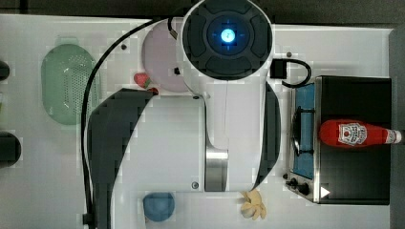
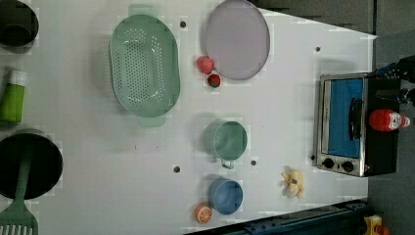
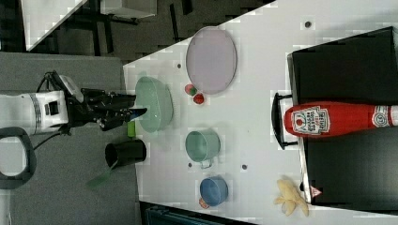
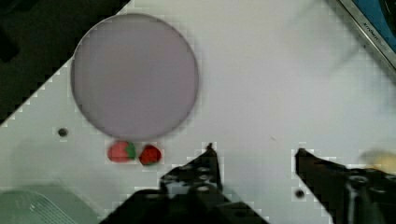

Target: Pick Ketchup from oven and place it on table.

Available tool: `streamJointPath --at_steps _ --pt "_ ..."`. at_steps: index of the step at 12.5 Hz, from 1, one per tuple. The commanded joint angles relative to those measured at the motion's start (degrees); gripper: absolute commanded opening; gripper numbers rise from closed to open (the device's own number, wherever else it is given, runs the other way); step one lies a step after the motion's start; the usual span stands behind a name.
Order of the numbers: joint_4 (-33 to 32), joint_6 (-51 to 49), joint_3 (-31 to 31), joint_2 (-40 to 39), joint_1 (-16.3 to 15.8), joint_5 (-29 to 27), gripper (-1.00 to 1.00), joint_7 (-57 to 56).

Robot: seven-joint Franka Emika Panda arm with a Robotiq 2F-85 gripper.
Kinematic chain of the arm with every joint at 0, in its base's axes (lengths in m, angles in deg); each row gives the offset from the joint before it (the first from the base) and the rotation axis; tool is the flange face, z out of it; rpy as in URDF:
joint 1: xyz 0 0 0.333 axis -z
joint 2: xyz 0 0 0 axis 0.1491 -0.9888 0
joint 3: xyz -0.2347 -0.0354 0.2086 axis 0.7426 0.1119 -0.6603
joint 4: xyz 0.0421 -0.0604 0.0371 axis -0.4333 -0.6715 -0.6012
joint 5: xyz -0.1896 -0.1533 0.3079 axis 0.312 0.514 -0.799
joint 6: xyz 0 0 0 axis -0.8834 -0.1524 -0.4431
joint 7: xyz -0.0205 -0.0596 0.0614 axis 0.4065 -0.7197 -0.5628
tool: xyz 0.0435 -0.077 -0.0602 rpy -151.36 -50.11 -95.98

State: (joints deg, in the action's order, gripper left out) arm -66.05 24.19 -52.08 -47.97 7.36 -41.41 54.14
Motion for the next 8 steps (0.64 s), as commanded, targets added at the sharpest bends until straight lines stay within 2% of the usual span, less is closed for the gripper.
streamJointPath --at_steps 1,3,8 --pt "-12.5 -8.3 3.3 20.3 2.3 -0.1 0.59 1.2" --pt "-12.5 -7.8 3.6 20.2 2.5 -0.1 0.99 1.2" --pt "-12.4 -0.7 10.0 18.2 4.8 0.0 1.0 1.2"
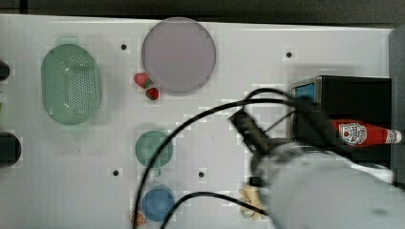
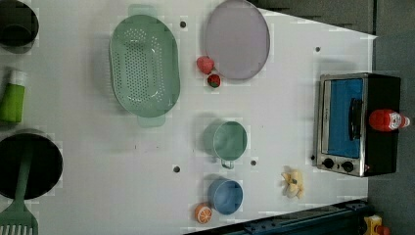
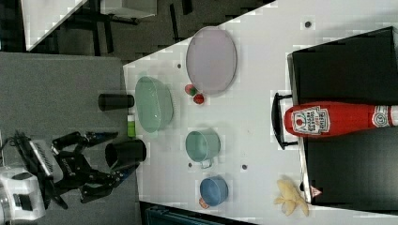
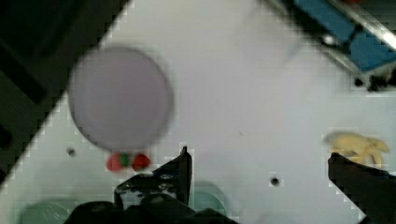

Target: Pick Ketchup from oven and place it on table.

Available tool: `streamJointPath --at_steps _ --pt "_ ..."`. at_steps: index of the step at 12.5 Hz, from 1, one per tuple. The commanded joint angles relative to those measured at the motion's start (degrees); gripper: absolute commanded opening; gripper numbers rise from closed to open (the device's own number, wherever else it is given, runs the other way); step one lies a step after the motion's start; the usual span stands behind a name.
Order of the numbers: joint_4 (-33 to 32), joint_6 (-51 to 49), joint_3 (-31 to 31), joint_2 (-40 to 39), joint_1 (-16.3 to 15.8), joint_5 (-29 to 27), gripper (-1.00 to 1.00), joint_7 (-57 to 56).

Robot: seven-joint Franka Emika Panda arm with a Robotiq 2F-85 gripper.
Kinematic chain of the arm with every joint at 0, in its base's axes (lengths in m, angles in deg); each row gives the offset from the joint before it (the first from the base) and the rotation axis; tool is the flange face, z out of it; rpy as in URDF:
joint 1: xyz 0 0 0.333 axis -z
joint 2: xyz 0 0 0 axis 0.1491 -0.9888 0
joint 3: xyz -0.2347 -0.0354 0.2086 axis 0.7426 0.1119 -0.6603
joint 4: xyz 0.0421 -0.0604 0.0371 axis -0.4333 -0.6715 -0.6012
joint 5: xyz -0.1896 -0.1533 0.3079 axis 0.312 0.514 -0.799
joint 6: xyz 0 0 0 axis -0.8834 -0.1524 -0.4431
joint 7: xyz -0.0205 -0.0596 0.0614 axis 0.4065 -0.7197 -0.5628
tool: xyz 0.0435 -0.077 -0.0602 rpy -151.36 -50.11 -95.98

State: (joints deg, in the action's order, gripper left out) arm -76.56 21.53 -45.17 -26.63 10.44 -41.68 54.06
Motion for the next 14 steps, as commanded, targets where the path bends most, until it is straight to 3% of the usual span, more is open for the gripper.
streamJointPath --at_steps 1,6,14 --pt "-1.9 3.0 4.9 -3.9 2.2 0.2 1.0 1.3" --pt "-1.8 7.3 14.4 -9.6 3.3 0.2 1.0 1.2" --pt "-0.8 23.7 24.6 -25.0 3.6 -0.6 1.0 1.3"
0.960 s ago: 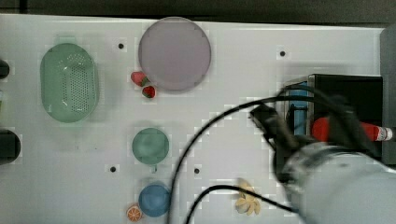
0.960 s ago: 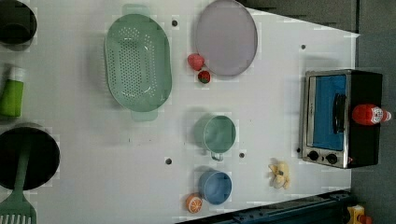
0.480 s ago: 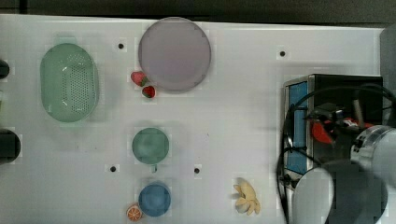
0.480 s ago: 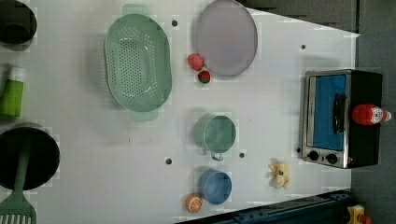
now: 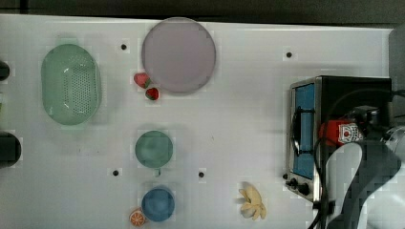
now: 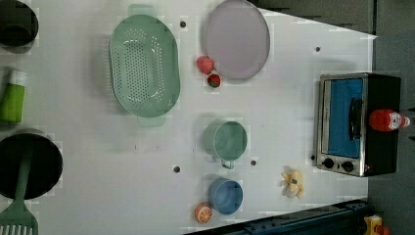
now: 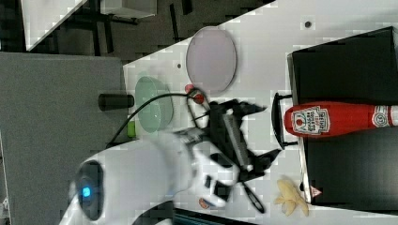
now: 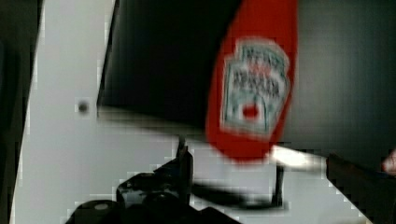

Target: Pick Ketchup from oven and place it on table.

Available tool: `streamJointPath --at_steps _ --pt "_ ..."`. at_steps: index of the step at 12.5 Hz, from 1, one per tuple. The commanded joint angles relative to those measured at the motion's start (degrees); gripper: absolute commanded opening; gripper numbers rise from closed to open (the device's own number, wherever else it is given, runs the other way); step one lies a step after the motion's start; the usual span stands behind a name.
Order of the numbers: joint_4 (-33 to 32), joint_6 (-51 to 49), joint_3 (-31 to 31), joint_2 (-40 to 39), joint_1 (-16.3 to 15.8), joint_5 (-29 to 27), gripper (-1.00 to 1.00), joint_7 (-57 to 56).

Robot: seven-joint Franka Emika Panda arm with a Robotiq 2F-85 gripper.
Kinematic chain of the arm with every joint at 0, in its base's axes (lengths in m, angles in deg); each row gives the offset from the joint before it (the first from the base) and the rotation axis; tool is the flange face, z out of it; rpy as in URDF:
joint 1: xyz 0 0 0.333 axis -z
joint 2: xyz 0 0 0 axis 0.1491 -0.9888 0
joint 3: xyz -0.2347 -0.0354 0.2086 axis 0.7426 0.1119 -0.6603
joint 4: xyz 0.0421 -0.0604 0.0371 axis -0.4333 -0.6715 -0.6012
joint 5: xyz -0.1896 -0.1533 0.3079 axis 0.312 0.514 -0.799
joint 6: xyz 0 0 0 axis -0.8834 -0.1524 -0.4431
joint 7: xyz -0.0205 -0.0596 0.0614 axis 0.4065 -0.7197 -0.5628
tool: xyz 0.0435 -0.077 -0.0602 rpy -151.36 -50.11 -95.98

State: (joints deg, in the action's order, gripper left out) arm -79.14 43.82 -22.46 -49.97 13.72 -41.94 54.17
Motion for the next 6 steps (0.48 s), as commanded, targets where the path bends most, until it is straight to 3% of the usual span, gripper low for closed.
streamJointPath --at_steps 1,6 --pt "2.3 2.7 2.5 -3.8 0.4 -1.0 1.0 1.3" --pt "4.1 2.8 4.3 -13.0 1.6 -8.1 1.0 4.3"
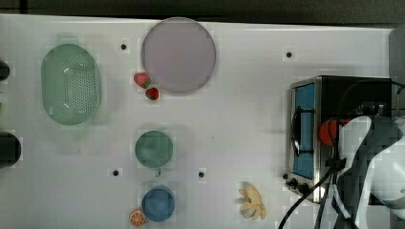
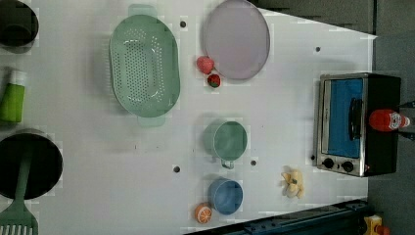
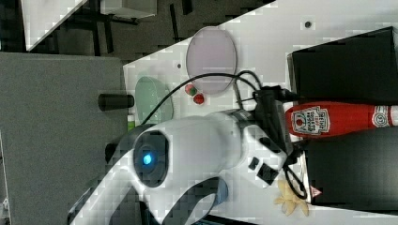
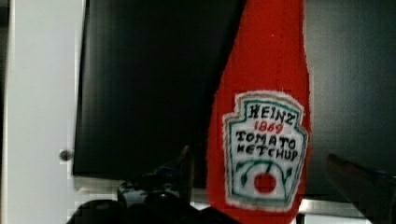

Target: Pick Ketchup from oven and place it on table.

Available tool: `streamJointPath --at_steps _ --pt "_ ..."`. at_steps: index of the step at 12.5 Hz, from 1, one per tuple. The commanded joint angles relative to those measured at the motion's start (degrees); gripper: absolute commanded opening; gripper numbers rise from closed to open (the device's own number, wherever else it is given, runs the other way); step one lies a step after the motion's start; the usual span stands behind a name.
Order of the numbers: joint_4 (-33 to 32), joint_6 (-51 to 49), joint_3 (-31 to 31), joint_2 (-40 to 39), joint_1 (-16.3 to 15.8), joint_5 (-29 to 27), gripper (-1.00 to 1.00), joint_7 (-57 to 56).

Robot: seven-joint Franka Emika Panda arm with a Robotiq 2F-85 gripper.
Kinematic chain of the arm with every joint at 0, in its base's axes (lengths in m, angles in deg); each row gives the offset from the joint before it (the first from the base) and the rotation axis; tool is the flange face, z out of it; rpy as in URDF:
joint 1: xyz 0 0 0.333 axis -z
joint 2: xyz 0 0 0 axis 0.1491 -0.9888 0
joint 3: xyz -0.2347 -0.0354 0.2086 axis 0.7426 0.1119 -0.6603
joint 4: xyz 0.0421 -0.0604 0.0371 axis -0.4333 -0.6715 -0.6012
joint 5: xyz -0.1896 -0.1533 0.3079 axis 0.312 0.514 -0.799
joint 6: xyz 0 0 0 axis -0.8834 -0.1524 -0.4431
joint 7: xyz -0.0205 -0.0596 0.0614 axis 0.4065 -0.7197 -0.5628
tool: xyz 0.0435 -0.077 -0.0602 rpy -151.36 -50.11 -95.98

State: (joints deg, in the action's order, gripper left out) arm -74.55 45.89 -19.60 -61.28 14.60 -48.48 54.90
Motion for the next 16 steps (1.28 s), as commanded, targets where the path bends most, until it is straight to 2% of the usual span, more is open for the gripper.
streamJointPath --at_steps 1,6,7,9,10,13,16 --pt "-0.3 0.8 1.5 -2.7 0.7 -1.6 1.0 4.0" --pt "-0.2 0.8 1.3 -4.4 0.7 -4.4 1.0 4.4" --pt "-0.3 0.8 1.3 -4.9 0.8 -4.4 0.93 4.4" --pt "-0.3 0.8 1.2 -5.2 0.5 -4.5 0.43 4.4" --pt "-0.2 0.8 1.4 -5.2 0.6 -4.5 0.29 4.4" --pt "1.5 0.2 1.3 -4.3 0.3 -4.0 0.29 4.4" --pt "6.9 -6.0 1.2 -1.5 -2.1 0.2 0.29 4.1"
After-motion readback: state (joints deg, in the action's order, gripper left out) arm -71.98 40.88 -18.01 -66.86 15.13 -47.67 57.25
